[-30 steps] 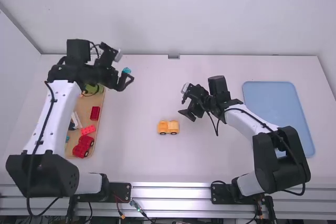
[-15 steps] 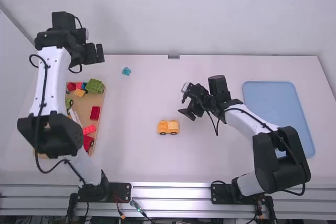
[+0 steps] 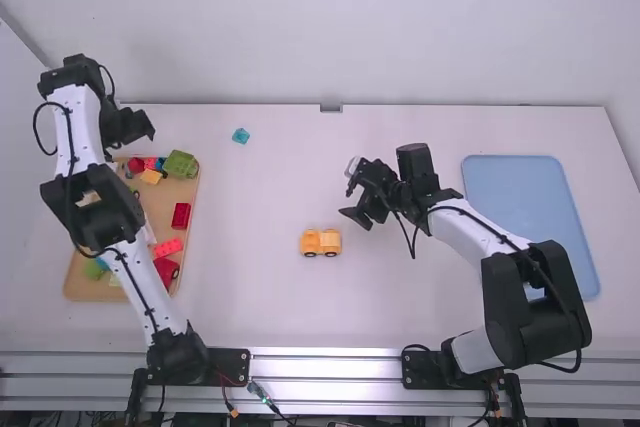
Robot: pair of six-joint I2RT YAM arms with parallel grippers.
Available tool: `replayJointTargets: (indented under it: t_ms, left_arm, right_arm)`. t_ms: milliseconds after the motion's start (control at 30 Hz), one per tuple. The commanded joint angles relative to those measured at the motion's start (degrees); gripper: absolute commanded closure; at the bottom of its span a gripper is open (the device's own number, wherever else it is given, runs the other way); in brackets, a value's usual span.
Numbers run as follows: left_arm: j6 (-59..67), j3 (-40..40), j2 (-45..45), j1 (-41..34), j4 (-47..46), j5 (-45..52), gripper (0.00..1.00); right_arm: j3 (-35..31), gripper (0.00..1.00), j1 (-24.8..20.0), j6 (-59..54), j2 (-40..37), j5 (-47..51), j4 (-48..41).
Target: Assemble lego blocks to make yellow taxi
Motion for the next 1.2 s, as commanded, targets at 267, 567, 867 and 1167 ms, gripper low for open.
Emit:
replayJointTargets:
  t_ms: [267,567,867,1167]
  left_arm:
    - [-6.5,-1.5,4.7,1.6,0.8,3.2,0.16]
    - [-13.9,-8.8,4.7,1.6,4.1,-1.0,0.24]
    - [-15.0,-15.2,4.7,1.2,11.8,0.9,0.3]
    - [-14.5,-19.3,4.7,1.0,16.9,4.9,0.33]
  right_arm:
    - [-0.1,0.01,0.1,4.6,-0.7,-0.3,1.2]
    - [-0.1,0.01,0.0,4.7,-0.7,-0.5,1.0]
    - [-0.1,0.01,0.0,4.7,-0.7,-0.5,0.9]
    - [-0.1,0.01,0.7,4.6,-0.7,0.1,1.0]
